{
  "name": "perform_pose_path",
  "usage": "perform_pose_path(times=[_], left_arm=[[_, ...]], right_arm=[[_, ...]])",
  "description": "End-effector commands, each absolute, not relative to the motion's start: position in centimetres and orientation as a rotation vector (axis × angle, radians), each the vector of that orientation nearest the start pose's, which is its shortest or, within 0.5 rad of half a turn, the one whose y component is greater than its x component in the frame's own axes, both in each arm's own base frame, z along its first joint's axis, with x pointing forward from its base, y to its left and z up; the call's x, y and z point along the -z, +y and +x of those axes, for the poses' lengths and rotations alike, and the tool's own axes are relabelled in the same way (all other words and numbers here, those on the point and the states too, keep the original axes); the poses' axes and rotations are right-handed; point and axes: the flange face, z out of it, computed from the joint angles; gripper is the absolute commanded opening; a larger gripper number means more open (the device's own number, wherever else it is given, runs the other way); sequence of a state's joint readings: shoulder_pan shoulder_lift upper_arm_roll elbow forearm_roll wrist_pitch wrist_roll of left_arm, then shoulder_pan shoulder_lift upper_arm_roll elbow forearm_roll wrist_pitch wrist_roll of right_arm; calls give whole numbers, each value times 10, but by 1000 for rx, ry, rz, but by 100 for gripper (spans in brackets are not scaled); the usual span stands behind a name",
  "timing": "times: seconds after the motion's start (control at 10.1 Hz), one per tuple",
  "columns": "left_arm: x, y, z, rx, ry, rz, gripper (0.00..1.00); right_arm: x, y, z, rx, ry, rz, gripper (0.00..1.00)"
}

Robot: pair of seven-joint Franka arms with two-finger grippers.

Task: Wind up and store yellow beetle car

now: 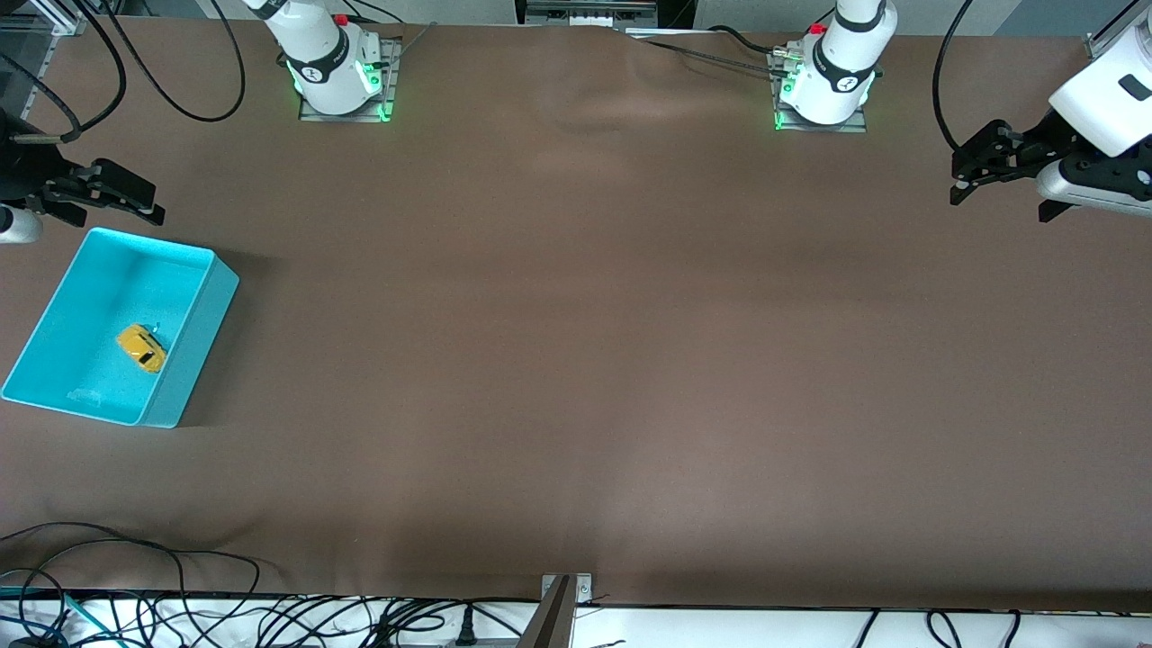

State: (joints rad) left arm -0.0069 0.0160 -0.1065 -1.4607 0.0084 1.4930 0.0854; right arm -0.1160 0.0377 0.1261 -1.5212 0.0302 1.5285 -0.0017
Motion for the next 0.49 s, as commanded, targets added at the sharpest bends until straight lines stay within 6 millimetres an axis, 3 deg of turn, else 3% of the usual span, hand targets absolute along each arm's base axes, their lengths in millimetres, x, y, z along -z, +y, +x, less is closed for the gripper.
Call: perform_pose_path(times=[0.0, 0.2, 0.39], left_arm=[[-669, -52, 547, 34, 273, -3107, 100], [-669, -41, 548, 36, 242, -3109, 100], [-669, -37, 548, 34, 220, -3109, 100]], right_arm=[[-631, -3, 549, -31, 28, -3125, 100], [-630, -22, 548, -35, 73, -3122, 100], [-633, -23, 543, -57, 88, -3124, 100]])
